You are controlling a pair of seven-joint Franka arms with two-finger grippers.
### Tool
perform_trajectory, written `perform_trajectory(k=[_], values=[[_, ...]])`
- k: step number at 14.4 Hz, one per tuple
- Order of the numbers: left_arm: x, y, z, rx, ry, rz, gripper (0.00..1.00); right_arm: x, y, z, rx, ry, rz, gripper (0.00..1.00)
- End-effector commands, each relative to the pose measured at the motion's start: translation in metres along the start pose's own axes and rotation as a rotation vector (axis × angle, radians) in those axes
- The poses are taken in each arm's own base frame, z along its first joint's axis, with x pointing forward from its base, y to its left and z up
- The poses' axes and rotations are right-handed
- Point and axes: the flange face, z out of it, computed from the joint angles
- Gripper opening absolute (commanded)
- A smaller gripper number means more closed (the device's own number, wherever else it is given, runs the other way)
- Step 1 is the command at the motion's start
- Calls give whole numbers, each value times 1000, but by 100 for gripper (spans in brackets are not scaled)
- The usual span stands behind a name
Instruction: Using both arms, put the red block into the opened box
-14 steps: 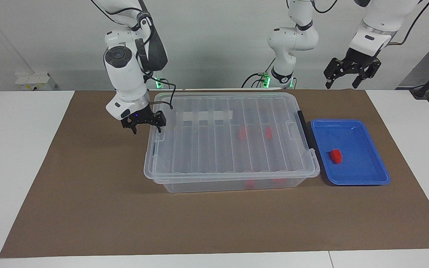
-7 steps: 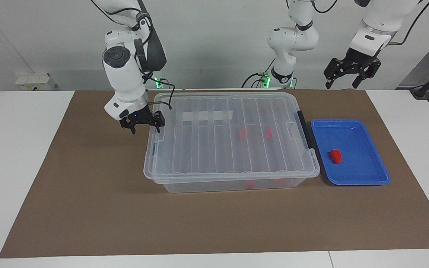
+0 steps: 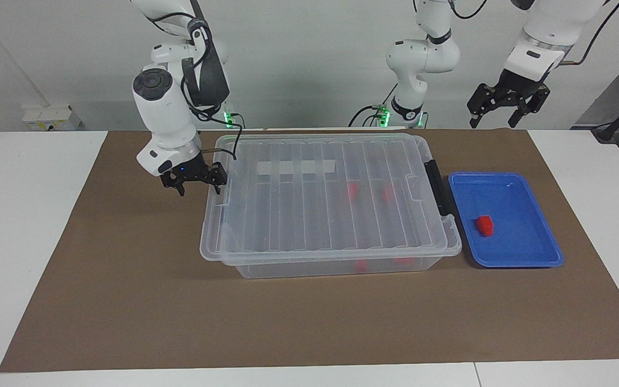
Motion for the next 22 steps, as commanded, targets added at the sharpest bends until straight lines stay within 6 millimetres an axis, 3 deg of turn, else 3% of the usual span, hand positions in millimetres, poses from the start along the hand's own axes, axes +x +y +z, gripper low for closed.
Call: perform_trajectory(k=[1,22], values=[[-4,-1,-1,-10,-4,0,100,2,10,5,-9,8,-13,100],[-5,-1,0,-9,-13,0,100,5,84,-5,-44,11,65,100]])
